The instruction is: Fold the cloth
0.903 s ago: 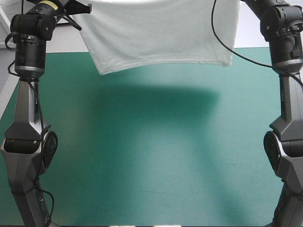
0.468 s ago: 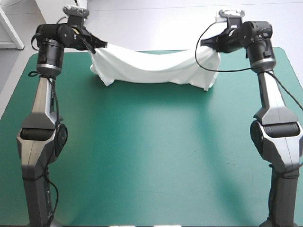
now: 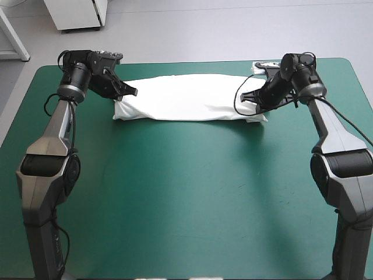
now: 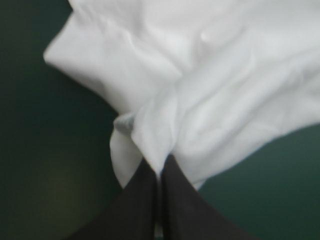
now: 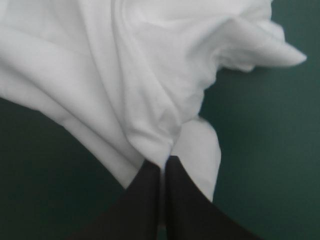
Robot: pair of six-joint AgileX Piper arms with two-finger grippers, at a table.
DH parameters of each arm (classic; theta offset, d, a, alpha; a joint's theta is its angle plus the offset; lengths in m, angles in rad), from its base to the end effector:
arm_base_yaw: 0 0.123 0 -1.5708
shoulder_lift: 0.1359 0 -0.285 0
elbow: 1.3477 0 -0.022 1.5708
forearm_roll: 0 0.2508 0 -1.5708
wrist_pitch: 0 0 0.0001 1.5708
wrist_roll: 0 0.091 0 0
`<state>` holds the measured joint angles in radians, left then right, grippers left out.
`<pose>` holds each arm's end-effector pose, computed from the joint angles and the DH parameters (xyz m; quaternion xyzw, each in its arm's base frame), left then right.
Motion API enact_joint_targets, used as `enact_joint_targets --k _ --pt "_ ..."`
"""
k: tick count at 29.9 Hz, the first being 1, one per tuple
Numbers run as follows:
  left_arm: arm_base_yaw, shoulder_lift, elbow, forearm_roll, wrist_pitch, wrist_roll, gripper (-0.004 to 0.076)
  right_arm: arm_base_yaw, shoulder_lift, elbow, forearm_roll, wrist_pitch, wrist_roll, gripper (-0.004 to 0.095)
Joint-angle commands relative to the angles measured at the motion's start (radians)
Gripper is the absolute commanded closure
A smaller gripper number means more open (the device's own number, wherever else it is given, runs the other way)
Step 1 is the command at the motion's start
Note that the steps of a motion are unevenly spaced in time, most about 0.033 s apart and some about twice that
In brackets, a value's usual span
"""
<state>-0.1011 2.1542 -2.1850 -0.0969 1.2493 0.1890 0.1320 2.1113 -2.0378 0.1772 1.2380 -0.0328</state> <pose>0.4696 -0.0560 0.3068 0.1360 0.9653 -0.0386 0.2196 0.4537 0.0755 0.2864 -0.0667 0.9790 0.0958 0.1672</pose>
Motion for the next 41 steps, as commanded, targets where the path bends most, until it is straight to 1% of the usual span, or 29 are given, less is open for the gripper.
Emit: enact_joint_targets --k 1,5,8,12,16,18,19,20,21,23,24,26,27,28,29,30,32,33,35,39,41 --pt "-0.001 -0.214 0.191 -0.003 0.040 0.003 0.0733 0.022 -0.187 0.128 -0.062 -0.020 -0.019 0.0926" --pt "-0.001 -0.382 0.482 0.001 0.038 0.003 0.0733 0.027 -0.299 0.302 -0.061 -0.020 -0.019 0.0927" --pt "-0.001 -0.485 0.661 0.034 0.031 0.003 0.0733 0.027 -0.380 0.446 -0.060 -0.020 -0.019 0.0927" --pt "-0.001 -0.578 0.848 0.087 0.031 -0.005 0.0733 0.027 -0.454 0.632 -0.060 -0.020 -0.019 0.0927" --pt "0.001 -0.614 0.989 0.091 0.037 -0.008 0.0733 0.027 -0.499 0.796 -0.059 -0.020 -0.053 0.0926" --pt "0.001 -0.614 1.034 0.080 0.035 -0.008 0.0733 0.027 -0.504 0.852 -0.051 -0.018 -0.092 0.0887" --pt "0.001 -0.614 1.055 0.077 0.023 -0.008 0.0732 0.027 -0.504 0.877 -0.041 -0.021 -0.106 0.0834" --pt "0.001 -0.614 1.073 0.067 0.009 -0.008 0.0730 0.027 -0.504 0.899 -0.030 -0.034 -0.120 0.0760" --pt "0.001 -0.614 1.084 0.059 -0.002 -0.008 0.0722 0.027 -0.504 0.915 -0.020 -0.050 -0.124 0.0690" --pt "0.001 -0.614 1.104 0.021 -0.015 -0.004 0.0673 0.027 -0.504 0.938 0.013 -0.080 -0.124 0.0490" --pt "0.001 -0.614 1.109 0.002 -0.024 -0.004 0.0632 0.027 -0.504 0.939 0.017 -0.097 -0.124 0.0385" --pt "0.001 -0.614 1.117 -0.036 -0.045 -0.004 0.0525 0.027 -0.506 0.935 0.017 -0.116 -0.112 0.0229" --pt "0.001 -0.614 1.117 -0.043 -0.058 -0.004 0.0462 0.027 -0.511 0.925 0.010 -0.128 -0.112 0.0169" --pt "0.001 -0.614 1.117 -0.045 -0.062 -0.002 0.0409 0.027 -0.517 0.913 -0.002 -0.141 -0.104 0.0138" --pt "0.001 -0.614 1.114 -0.042 -0.068 0.007 0.0344 0.027 -0.521 0.896 -0.016 -0.146 -0.093 0.0114" --pt "0.001 -0.614 1.106 -0.031 -0.072 0.007 0.0286 0.027 -0.528 0.873 -0.034 -0.146 -0.080 0.0113" --pt "0.001 -0.614 1.081 0.002 -0.078 -0.010 0.0213 0.025 -0.540 0.819 -0.062 -0.146 -0.066 0.0119" --pt "0.001 -0.614 1.058 0.015 -0.078 -0.028 0.0194 0.025 -0.547 0.778 -0.086 -0.144 -0.055 0.0119" --pt "0.001 -0.614 0.996 0.037 -0.068 -0.055 0.0190 0.025 -0.554 0.707 -0.133 -0.140 -0.033 0.0119" --pt "0.001 -0.616 0.836 0.041 -0.007 -0.064 0.0190 0.025 -0.557 0.602 -0.171 -0.117 -0.029 0.0120" --pt "0.001 -0.620 0.763 0.041 0.018 -0.084 0.0192 0.025 -0.557 0.566 -0.177 -0.114 -0.029 0.0139"
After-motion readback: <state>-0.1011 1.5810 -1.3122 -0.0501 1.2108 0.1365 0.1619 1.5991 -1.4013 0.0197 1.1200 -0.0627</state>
